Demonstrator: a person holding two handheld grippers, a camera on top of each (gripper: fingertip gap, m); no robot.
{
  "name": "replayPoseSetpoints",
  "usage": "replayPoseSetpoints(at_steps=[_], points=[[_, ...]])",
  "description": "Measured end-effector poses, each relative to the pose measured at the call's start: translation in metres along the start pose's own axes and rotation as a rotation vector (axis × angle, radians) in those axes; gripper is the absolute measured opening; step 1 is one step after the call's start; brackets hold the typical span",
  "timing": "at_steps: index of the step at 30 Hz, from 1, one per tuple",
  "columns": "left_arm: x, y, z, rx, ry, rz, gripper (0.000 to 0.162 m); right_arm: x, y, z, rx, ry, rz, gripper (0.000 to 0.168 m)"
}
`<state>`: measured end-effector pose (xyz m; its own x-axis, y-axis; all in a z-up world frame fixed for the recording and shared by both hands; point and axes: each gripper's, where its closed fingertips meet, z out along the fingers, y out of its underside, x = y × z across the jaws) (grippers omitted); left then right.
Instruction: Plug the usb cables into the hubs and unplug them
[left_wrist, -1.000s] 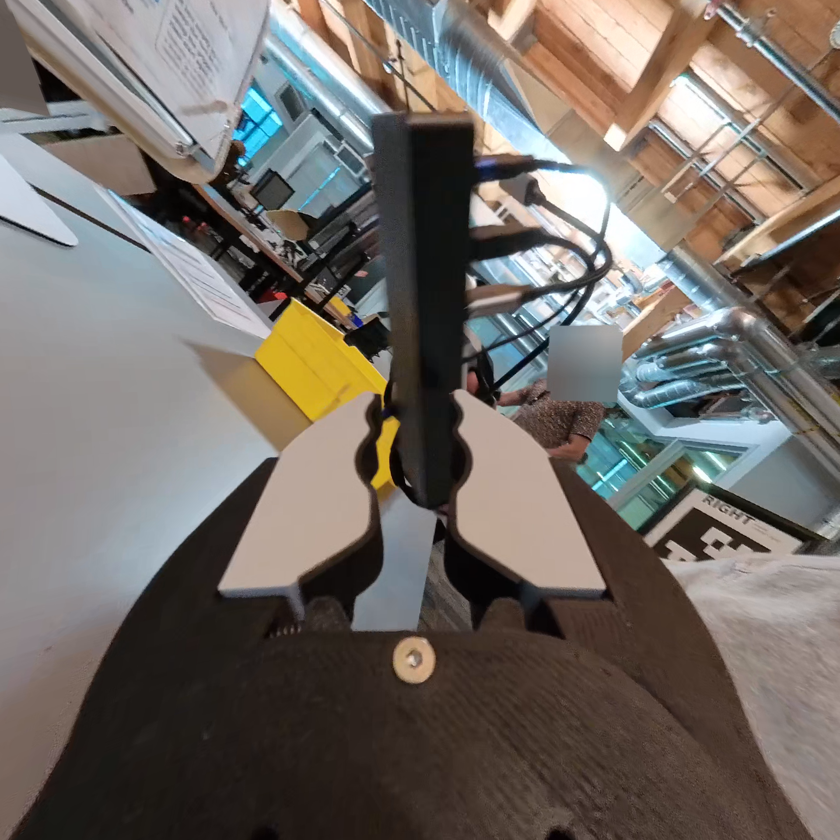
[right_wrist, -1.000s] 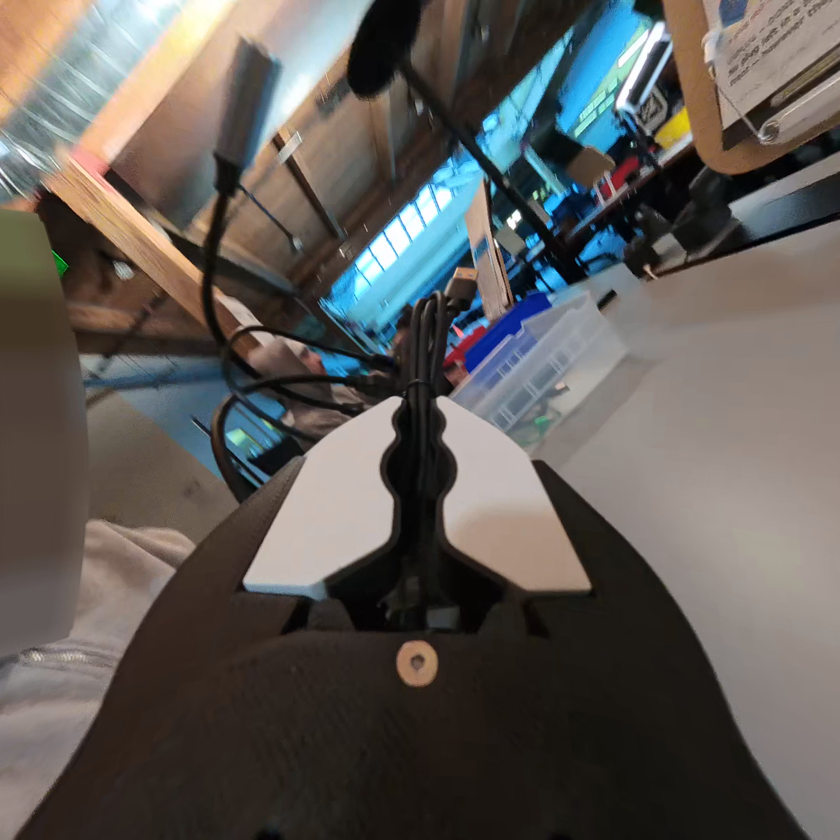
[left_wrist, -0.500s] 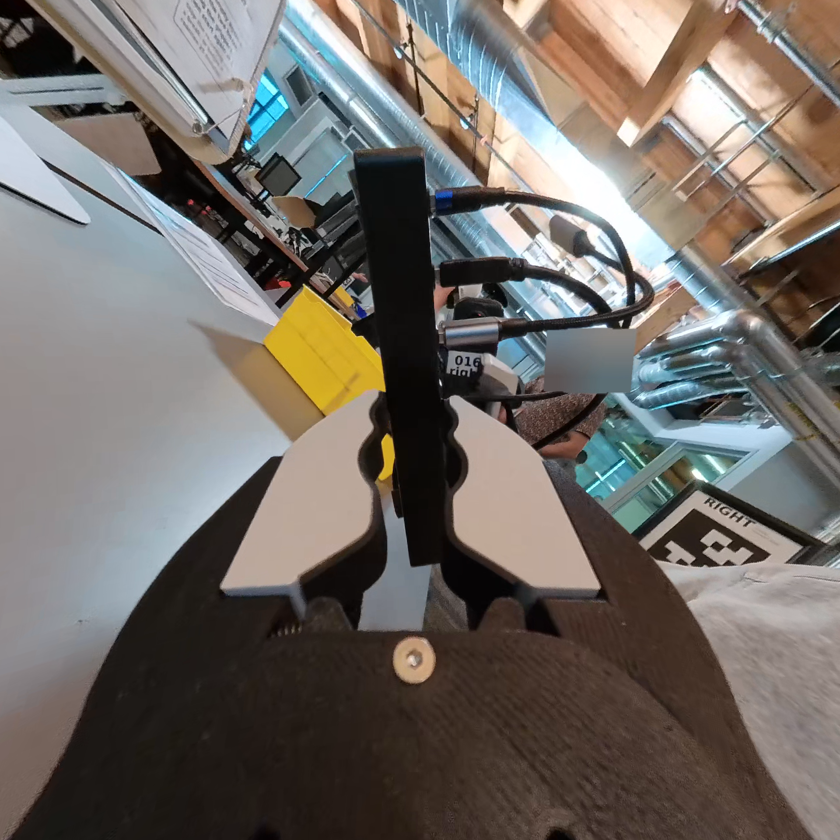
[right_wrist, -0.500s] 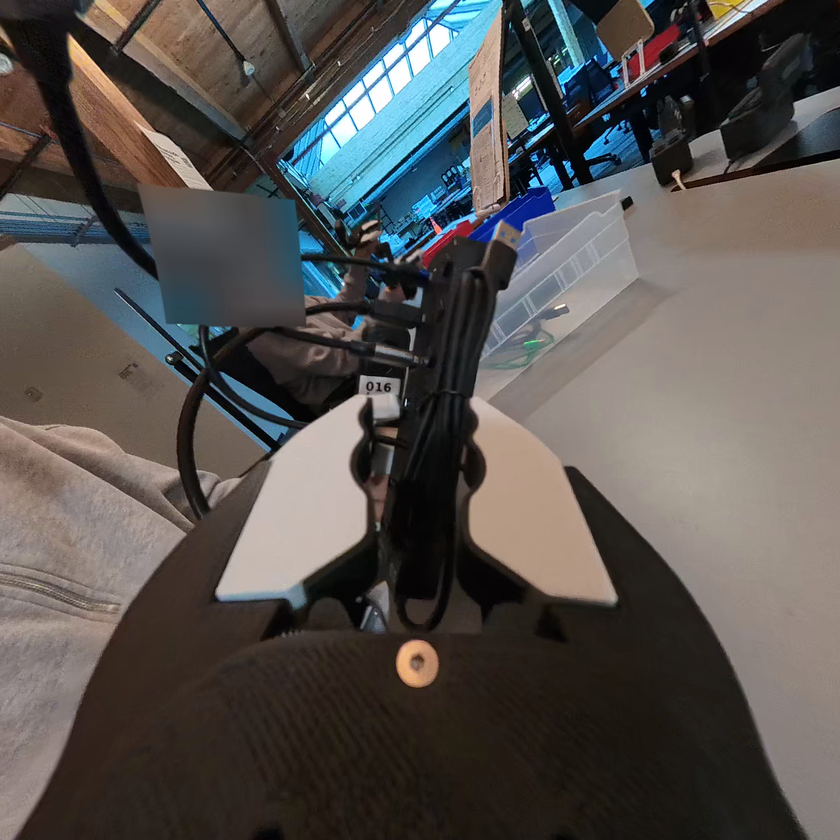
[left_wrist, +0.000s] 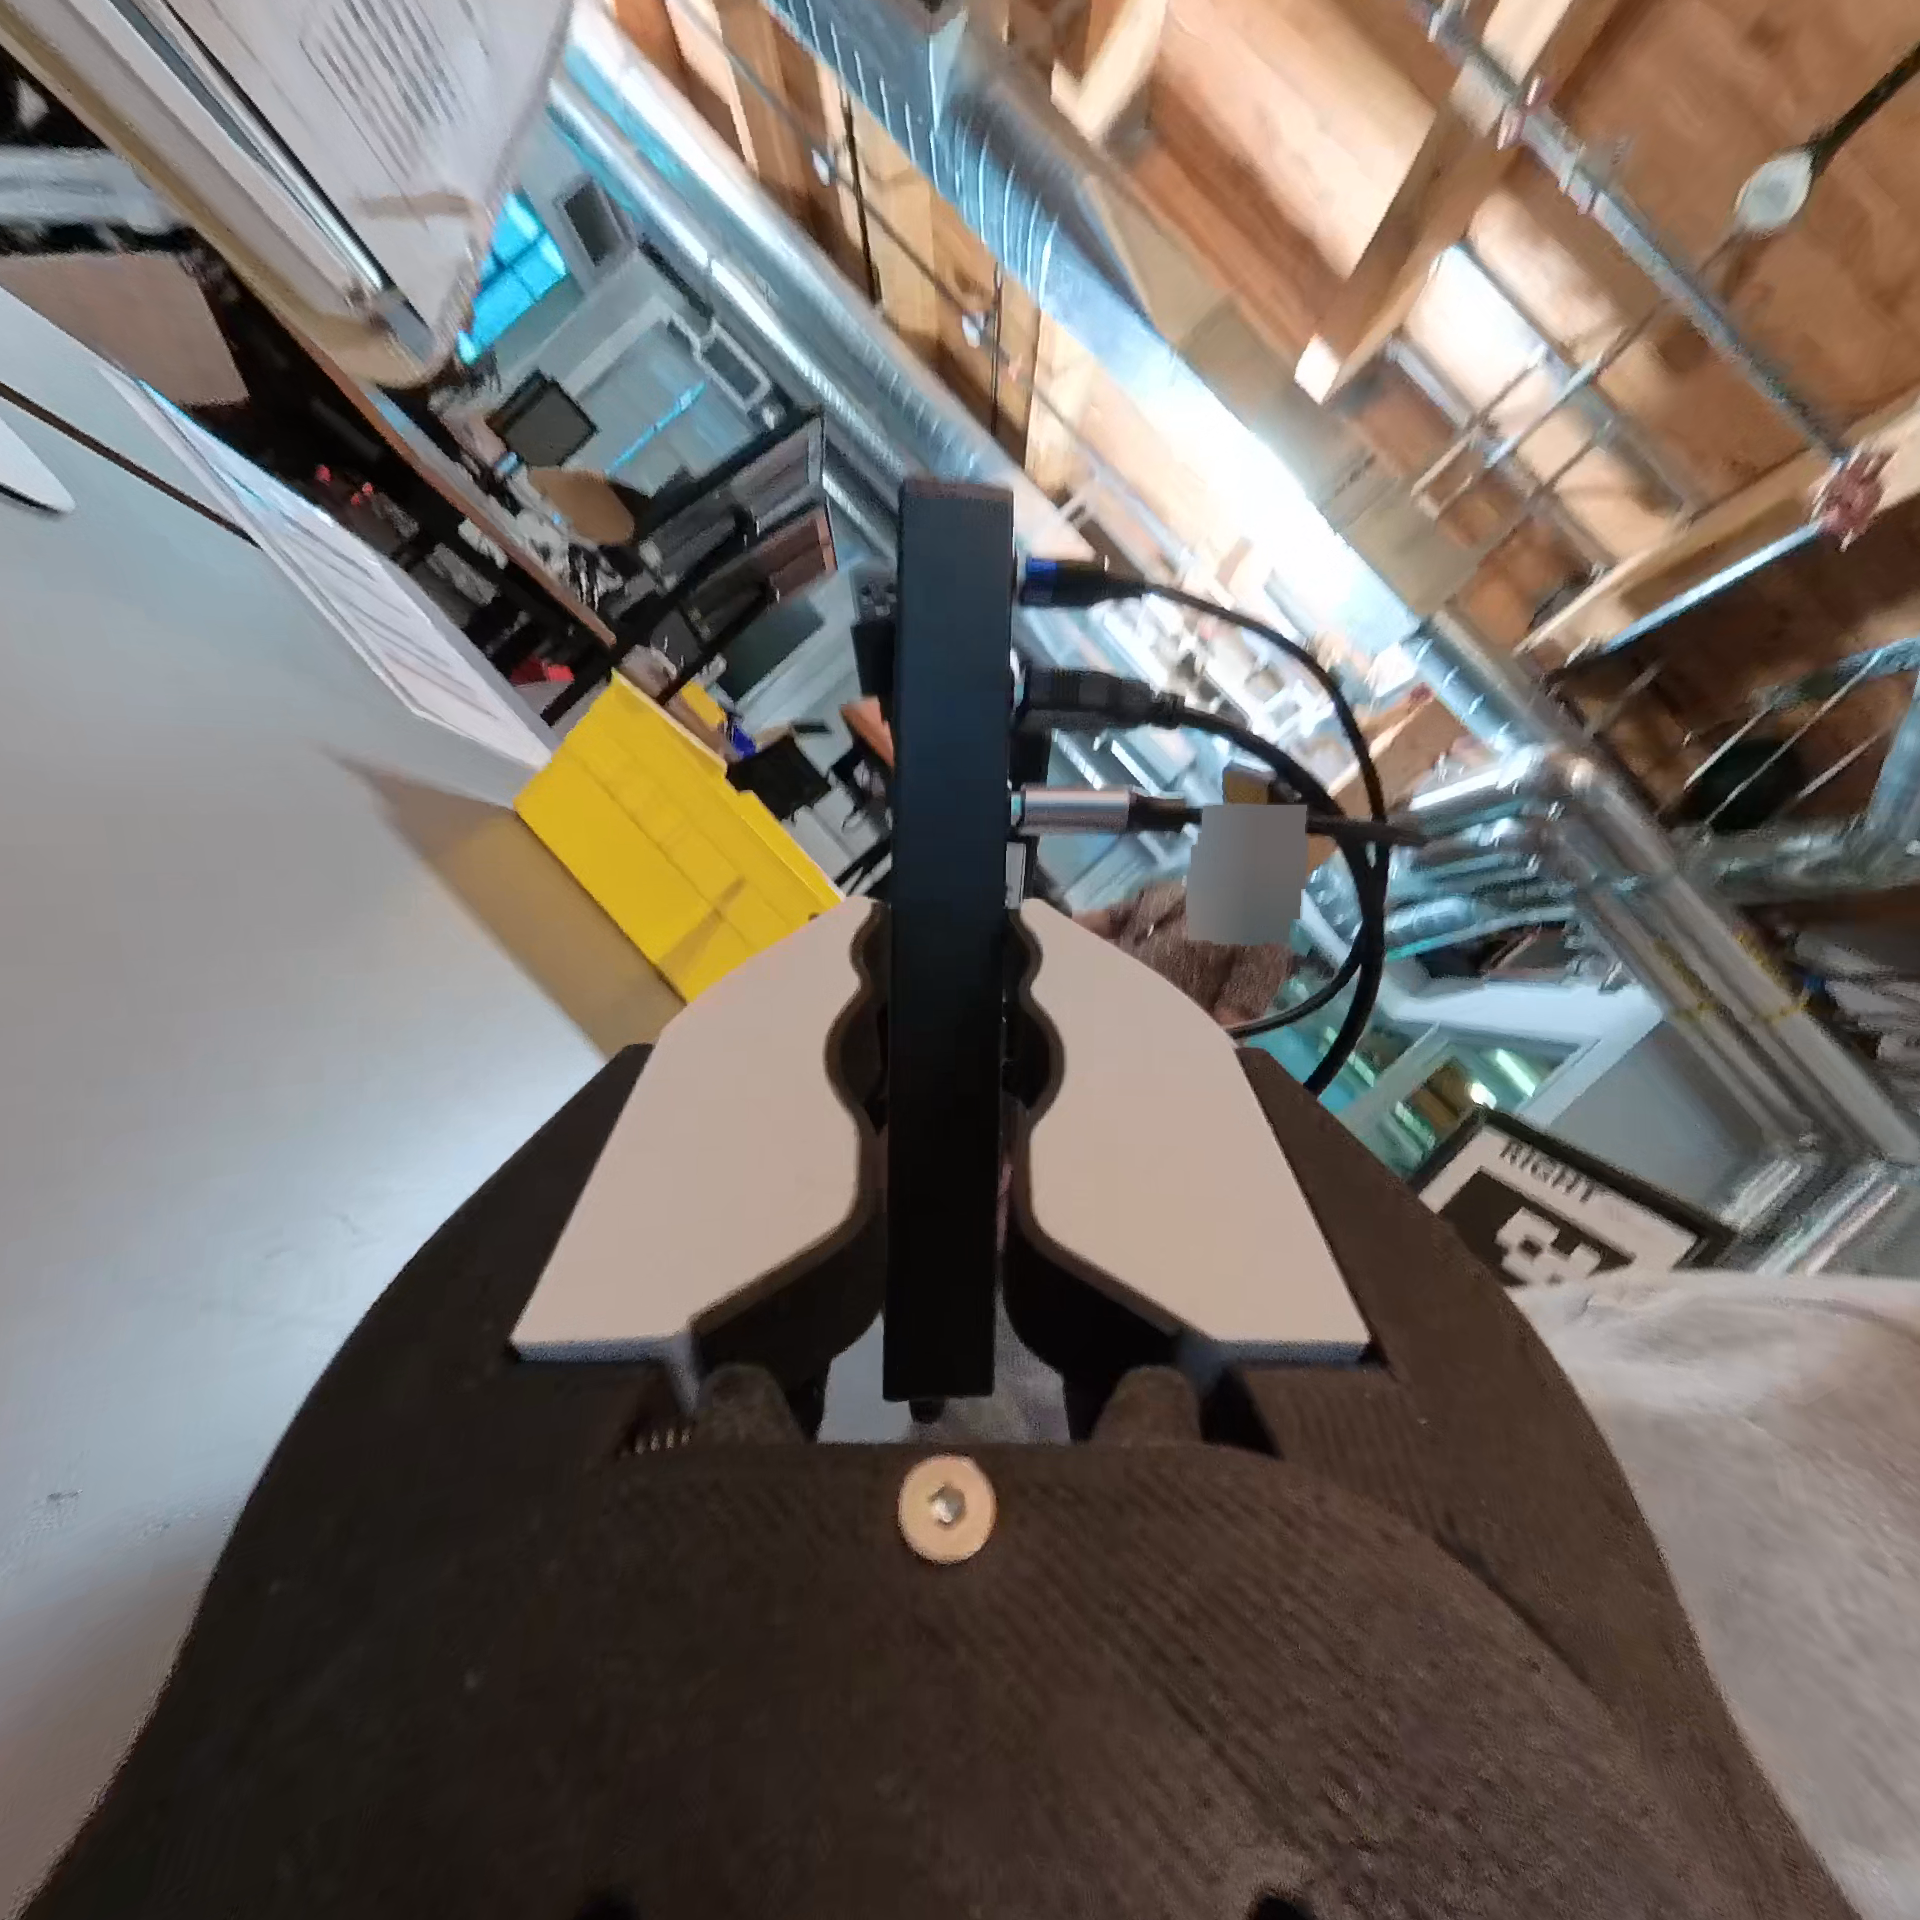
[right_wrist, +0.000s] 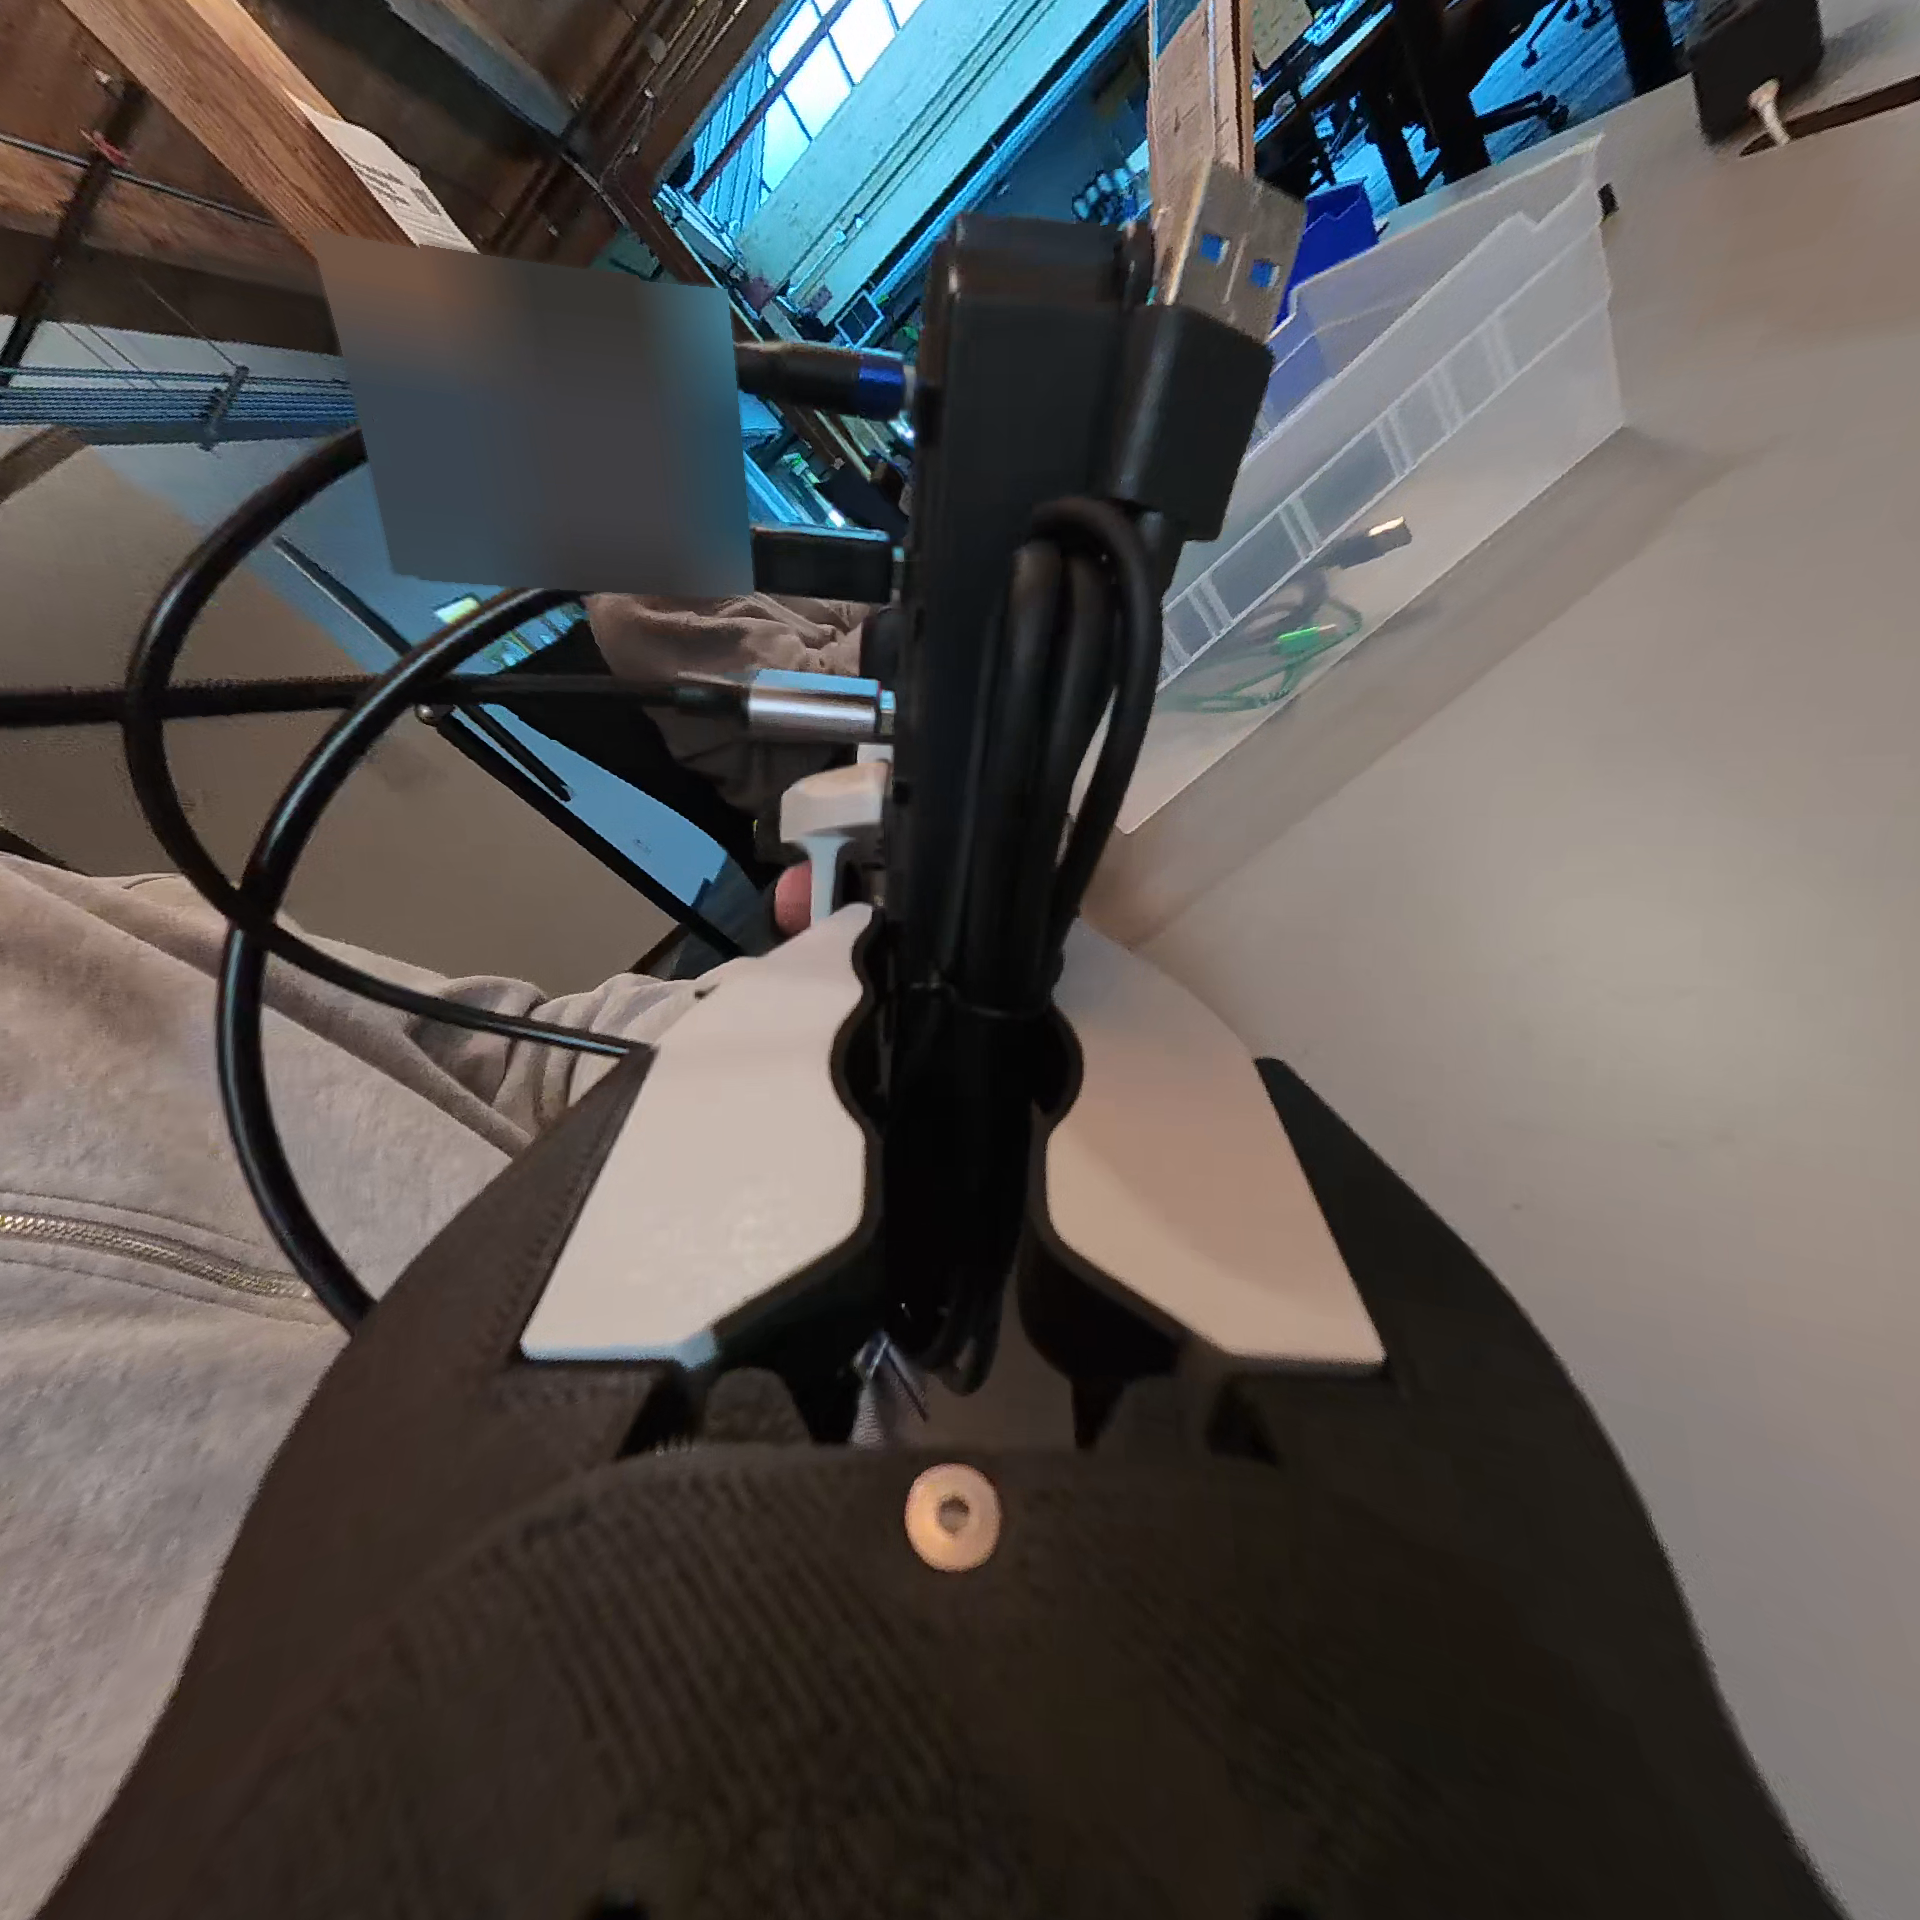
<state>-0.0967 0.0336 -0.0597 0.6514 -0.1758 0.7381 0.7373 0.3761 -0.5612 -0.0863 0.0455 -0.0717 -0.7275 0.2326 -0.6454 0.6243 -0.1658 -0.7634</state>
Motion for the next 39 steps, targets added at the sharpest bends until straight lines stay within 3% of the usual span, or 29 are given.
replayPoseSetpoints(at_steps=[4,8,11,14,17,20,24,27,36,39], points=[[-0.004,-0.023,-0.012,0.108,0.002,-0.04,0.02,0.001,-0.024,-0.02,0.063,0.055,-0.035,0.025],[-0.01,-0.027,-0.016,0.116,-0.014,-0.05,0.019,0.0,-0.086,-0.078,0.314,0.119,-0.037,0.025],[-0.017,-0.019,-0.013,0.094,-0.03,-0.1,0.02,0.015,-0.135,-0.157,0.583,0.246,0.013,0.025],[-0.015,-0.011,-0.009,0.072,-0.012,-0.127,0.02,0.048,-0.163,-0.259,0.878,0.444,0.072,0.025],[-0.004,-0.001,-0.002,0.01,0.032,-0.09,0.014,0.09,-0.159,-0.353,1.138,0.667,0.17,0.024],[0.002,0.007,0.003,-0.034,0.034,-0.039,0.014,0.128,-0.137,-0.399,1.168,0.887,0.242,0.025],[0.002,0.013,0.005,-0.05,0.045,-0.053,0.014,0.158,-0.112,-0.424,1.256,0.969,0.414,0.025],[0.002,0.011,0.004,-0.041,0.053,-0.07,0.014,0.17,-0.108,-0.417,1.229,0.973,0.496,0.025],[0.004,0.006,0.002,-0.029,0.054,-0.061,0.014,0.185,-0.106,-0.406,1.121,1.13,0.53,0.025],[0.004,0.007,0.002,-0.033,0.054,-0.061,0.014,0.188,-0.104,-0.4,1.006,1.199,0.522,0.03]])
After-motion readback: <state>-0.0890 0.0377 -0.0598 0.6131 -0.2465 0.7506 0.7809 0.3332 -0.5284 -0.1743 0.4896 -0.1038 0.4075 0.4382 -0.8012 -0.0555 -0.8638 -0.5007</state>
